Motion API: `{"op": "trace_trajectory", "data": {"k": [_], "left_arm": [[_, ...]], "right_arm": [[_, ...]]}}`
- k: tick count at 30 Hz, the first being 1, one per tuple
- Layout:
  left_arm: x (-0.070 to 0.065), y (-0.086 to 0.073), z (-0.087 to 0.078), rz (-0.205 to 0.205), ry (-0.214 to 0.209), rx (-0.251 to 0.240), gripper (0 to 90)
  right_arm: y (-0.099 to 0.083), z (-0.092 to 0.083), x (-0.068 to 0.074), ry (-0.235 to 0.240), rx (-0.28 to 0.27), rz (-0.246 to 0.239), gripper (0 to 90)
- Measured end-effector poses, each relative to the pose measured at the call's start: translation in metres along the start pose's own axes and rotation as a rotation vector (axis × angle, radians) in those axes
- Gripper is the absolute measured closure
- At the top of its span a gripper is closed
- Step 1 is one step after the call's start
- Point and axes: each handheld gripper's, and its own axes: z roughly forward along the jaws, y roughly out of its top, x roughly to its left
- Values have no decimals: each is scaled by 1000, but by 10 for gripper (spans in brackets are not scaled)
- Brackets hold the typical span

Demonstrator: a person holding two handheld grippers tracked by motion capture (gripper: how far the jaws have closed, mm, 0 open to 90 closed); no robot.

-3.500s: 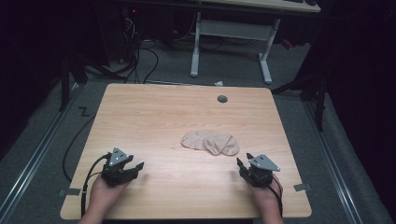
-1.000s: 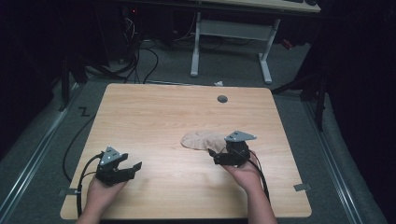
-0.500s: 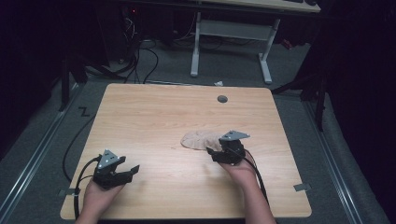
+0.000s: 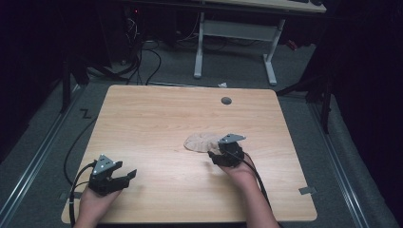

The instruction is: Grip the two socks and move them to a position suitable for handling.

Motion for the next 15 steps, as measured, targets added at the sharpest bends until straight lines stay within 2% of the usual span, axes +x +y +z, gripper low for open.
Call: {"op": "trace_trajectory", "data": {"k": [4, 7, 10, 12, 15], "left_arm": [[-2, 0, 1, 12, -4, 6, 327], [-2, 0, 2, 11, -9, 8, 329], [-2, 0, 3, 10, -12, 11, 329], [-2, -1, 4, 11, -14, 14, 329], [-2, 0, 4, 11, -11, 12, 332]], "right_arm": [[-2, 6, 0, 5, 13, -7, 452], [-5, 13, 2, -3, 51, -26, 477], [-5, 15, 3, -12, 57, -37, 494], [-6, 17, 4, -37, 61, -51, 522], [-6, 17, 5, -48, 50, -48, 543]]}}
